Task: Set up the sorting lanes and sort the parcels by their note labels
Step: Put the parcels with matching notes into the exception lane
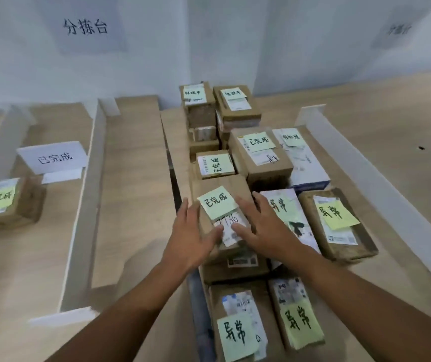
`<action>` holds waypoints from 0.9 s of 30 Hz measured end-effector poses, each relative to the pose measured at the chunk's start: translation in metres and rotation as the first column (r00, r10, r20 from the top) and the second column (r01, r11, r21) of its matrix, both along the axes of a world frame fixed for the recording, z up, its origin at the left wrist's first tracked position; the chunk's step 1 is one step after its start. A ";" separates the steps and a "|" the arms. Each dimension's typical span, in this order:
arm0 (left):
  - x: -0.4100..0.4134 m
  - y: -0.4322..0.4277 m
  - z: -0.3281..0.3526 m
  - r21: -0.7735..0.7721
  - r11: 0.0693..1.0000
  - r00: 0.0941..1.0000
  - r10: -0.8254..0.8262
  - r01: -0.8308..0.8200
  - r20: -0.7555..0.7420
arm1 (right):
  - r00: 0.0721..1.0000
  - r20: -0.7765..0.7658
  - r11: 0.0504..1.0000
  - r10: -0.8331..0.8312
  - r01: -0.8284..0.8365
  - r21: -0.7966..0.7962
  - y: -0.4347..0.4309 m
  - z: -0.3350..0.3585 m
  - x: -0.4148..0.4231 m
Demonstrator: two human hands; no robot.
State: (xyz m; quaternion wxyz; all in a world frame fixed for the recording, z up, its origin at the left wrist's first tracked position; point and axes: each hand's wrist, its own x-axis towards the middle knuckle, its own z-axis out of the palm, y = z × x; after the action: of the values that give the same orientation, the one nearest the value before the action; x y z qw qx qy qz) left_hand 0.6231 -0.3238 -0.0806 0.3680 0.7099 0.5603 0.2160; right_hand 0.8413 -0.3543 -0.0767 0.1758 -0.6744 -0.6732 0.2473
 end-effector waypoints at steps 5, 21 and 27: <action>0.015 -0.008 -0.012 -0.138 0.986 0.986 0.115 -0.097 0.125 | 0.996 -0.086 0.999 -0.018 0.022 0.037 0.005 -0.030 0.005; -0.115 -0.041 0.095 0.112 0.942 0.948 0.313 -0.317 0.057 | 0.956 -0.128 0.936 0.265 -0.223 0.273 0.020 0.063 -0.120; -0.236 -0.062 0.109 0.145 0.900 0.912 0.407 -0.410 0.052 | 0.927 -0.162 0.921 0.339 -0.293 0.255 0.025 0.075 -0.244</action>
State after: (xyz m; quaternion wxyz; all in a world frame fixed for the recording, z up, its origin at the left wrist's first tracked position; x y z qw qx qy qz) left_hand 0.3870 -0.3860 0.0287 0.2649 0.6005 0.6747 0.3378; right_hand 0.5975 -0.3294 -0.0021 0.2765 -0.5031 -0.7759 0.2616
